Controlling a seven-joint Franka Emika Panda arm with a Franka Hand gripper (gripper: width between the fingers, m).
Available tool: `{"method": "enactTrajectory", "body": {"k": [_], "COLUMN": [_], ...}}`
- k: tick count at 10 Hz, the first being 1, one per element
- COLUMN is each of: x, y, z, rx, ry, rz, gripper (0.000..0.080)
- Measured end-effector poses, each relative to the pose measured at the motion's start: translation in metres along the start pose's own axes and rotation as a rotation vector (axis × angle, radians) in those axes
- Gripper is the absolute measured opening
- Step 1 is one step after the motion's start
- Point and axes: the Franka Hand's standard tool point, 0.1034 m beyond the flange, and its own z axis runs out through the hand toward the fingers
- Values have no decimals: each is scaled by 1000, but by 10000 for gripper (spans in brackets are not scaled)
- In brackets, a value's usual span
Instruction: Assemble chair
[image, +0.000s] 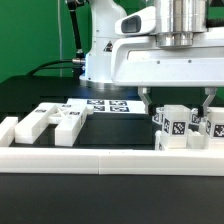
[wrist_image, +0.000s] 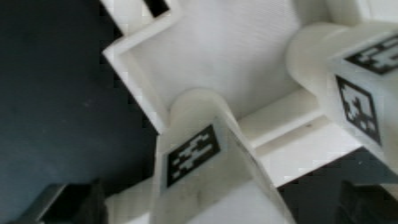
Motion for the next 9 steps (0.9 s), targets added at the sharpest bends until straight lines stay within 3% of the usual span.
{"method": "enactTrajectory", "body": {"k": [4, 6, 8, 9], "x": [2, 2, 2, 2], "y": [1, 1, 1, 1], "z": [-1, -1, -1, -1], "rx": [-11, -15, -15, -15], "ry": [4, 6, 6, 6], "rz": [-322, -360, -354, -338], "gripper": [649, 647, 365, 365]}}
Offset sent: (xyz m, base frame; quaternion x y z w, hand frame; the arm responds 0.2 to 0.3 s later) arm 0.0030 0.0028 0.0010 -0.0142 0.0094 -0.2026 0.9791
